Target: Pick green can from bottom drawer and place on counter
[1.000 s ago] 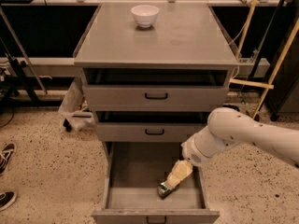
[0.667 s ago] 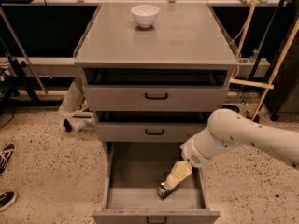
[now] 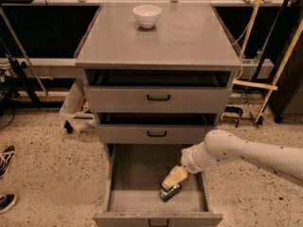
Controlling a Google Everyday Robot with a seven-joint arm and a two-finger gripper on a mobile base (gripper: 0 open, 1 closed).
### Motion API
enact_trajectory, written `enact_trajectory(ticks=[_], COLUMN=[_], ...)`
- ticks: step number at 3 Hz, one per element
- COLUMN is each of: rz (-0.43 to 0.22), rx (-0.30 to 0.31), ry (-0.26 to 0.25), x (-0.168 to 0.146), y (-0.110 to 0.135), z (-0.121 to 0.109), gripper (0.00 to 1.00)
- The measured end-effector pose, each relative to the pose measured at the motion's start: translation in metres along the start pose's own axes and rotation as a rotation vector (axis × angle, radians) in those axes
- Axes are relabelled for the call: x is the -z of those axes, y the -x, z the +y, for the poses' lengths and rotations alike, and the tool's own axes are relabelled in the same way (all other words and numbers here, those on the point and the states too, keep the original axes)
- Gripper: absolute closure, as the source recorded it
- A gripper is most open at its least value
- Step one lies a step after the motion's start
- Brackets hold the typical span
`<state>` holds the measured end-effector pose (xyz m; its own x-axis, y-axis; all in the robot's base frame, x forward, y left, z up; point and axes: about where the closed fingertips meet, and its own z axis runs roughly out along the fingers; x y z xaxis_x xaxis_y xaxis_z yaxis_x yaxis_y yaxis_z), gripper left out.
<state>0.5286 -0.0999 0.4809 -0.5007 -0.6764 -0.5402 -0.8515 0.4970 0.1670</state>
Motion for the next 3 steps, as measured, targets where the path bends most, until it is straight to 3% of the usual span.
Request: enact_trajectory(ticks=[1, 2, 3], rz=[-0.045, -0.057, -0.022], rx=[-0.018, -0.020, -0.028], ry=[-0.097, -0.118, -0.133], x=[-0.007, -0.007, -0.025], y=[0.004, 0.006, 0.001], z=[-0.043, -0.052, -0.057], gripper=[0.00, 0.00, 0.00])
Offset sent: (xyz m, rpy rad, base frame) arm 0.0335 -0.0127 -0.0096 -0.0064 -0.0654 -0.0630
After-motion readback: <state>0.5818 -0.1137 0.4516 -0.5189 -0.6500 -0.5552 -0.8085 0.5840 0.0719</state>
